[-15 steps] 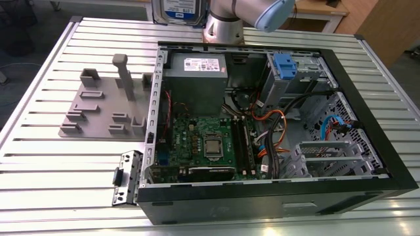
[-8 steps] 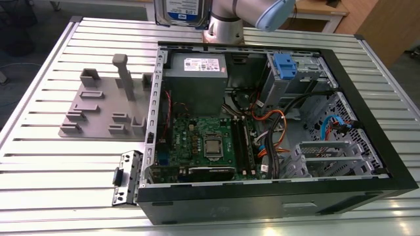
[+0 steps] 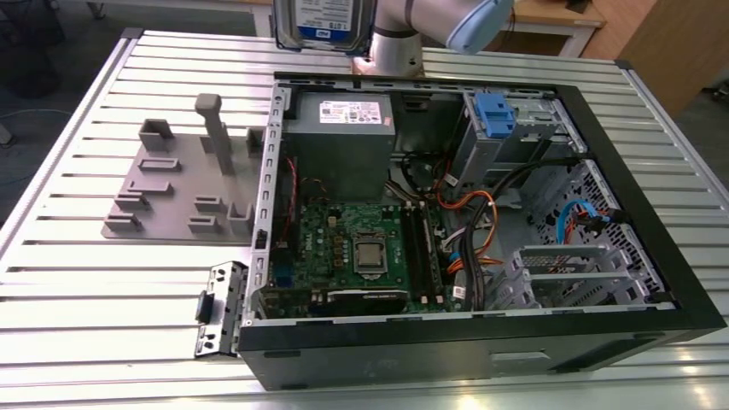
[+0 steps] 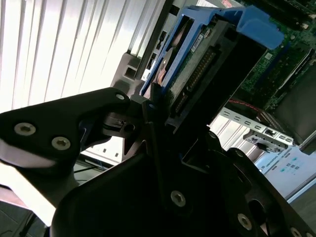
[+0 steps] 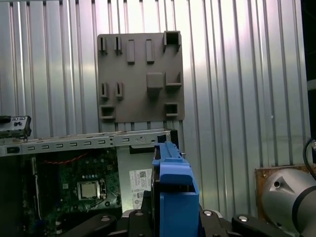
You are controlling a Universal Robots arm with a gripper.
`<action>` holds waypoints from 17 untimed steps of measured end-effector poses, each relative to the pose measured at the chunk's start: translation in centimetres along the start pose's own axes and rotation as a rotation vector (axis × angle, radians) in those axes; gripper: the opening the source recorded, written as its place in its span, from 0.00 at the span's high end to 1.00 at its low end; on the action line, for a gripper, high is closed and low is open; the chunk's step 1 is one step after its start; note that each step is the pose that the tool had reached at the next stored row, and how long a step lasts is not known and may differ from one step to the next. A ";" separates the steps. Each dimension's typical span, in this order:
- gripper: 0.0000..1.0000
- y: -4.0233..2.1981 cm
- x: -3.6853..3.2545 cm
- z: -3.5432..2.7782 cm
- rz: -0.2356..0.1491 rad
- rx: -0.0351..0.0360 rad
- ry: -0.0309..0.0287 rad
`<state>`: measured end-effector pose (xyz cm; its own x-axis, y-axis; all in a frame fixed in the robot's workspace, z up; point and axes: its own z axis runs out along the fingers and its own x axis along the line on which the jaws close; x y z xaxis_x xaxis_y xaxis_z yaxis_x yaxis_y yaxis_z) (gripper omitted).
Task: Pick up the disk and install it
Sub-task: 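Pick up the disk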
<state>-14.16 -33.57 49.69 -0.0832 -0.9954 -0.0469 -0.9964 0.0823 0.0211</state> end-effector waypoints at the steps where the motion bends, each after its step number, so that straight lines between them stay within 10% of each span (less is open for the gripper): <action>1: 0.64 -0.13 0.08 0.00 0.000 -0.0001 0.0000; 17: 0.64 -2.00 2.08 -0.06 0.000 -0.0006 0.0001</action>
<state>-12.34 -35.80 49.61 -0.0832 -0.9954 -0.0468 -0.9964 0.0823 0.0217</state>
